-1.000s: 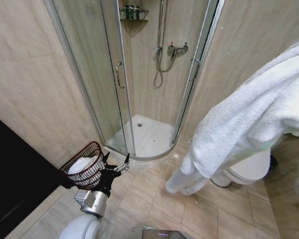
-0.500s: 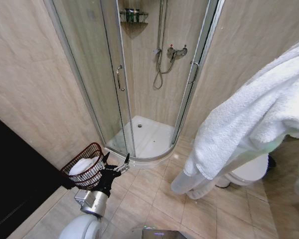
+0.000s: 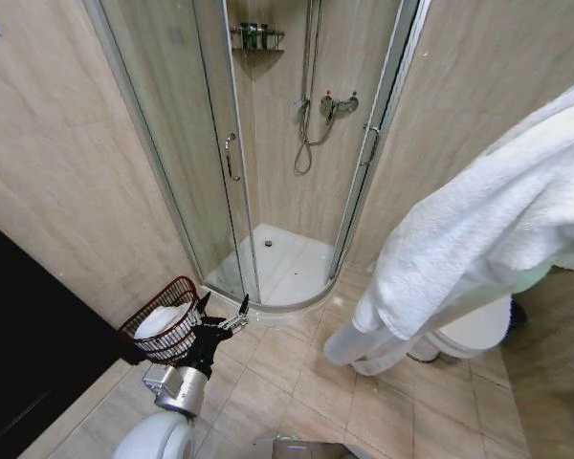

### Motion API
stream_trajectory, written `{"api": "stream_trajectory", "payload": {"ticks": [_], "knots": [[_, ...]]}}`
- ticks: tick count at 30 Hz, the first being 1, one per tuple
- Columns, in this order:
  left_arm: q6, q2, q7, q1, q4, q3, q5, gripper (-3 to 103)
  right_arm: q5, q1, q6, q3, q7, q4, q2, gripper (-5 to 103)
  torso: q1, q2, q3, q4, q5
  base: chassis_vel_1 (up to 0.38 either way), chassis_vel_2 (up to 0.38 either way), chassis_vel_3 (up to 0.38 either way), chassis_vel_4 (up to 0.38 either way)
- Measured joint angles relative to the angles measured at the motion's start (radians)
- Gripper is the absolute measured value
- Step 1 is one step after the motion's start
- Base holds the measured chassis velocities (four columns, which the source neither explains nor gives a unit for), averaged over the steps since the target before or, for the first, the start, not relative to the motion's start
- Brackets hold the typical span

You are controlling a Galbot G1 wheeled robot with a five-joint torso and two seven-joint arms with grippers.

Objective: Discard the used towel into the hamper.

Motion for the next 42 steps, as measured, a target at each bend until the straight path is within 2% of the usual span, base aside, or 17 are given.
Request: {"api": "stream_trajectory", "payload": {"ticks": [30, 35, 42], "knots": [[0.0, 0.0, 0.0, 0.0, 0.0, 0.0, 0.0, 100, 0.002, 0.0, 0.004, 0.003, 0.007, 0.0, -0.008, 9, 0.075, 0.165, 0.09, 0.0, 0.0, 0.0, 0.0, 0.0, 0.0], [0.0, 0.0, 0.0, 0.0, 0.0, 0.0, 0.0, 100, 0.002, 0.0, 0.004, 0.002, 0.007, 0.0, -0.008, 9, 0.084, 0.184, 0.099, 0.0, 0.0, 0.0, 0.0, 0.0, 0.0], [0.0, 0.0, 0.0, 0.0, 0.0, 0.0, 0.0, 100, 0.002, 0.0, 0.004, 0.0, 0.007, 0.0, -0.008, 9, 0.085, 0.185, 0.1, 0.0, 0.0, 0.0, 0.0, 0.0, 0.0]]}}
